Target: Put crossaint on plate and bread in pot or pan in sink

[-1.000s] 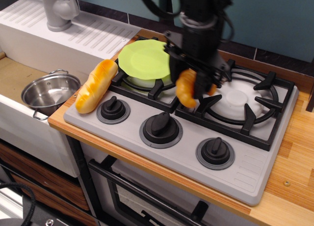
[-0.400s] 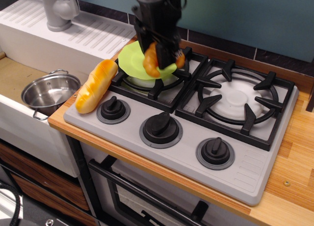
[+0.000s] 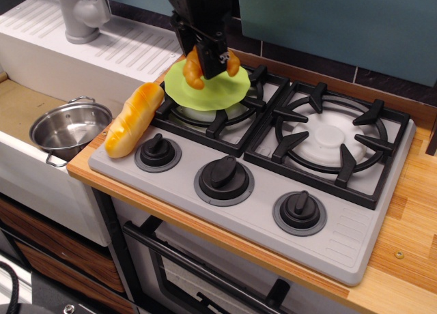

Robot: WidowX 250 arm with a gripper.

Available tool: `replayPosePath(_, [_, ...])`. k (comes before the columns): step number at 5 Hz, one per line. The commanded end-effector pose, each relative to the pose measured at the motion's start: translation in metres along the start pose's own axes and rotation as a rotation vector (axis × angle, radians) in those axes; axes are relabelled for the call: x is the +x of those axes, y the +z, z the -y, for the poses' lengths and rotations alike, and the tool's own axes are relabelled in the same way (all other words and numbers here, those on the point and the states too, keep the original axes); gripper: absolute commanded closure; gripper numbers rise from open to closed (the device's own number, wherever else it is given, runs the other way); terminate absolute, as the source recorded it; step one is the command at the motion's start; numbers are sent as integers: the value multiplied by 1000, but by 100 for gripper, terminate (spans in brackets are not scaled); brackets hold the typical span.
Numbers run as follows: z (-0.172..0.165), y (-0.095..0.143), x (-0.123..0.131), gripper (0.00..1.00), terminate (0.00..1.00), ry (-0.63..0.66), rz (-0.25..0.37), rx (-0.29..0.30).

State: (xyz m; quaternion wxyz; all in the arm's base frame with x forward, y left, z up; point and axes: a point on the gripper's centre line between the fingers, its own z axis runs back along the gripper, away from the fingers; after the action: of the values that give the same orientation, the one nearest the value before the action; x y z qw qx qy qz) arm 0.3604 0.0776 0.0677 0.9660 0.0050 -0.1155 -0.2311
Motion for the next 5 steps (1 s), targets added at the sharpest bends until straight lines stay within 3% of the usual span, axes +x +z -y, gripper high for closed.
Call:
replayPosePath(1, [-9, 0, 14, 0, 0, 8, 42, 39])
replayPosePath(5, [34, 24, -4, 0, 0, 101, -3, 27])
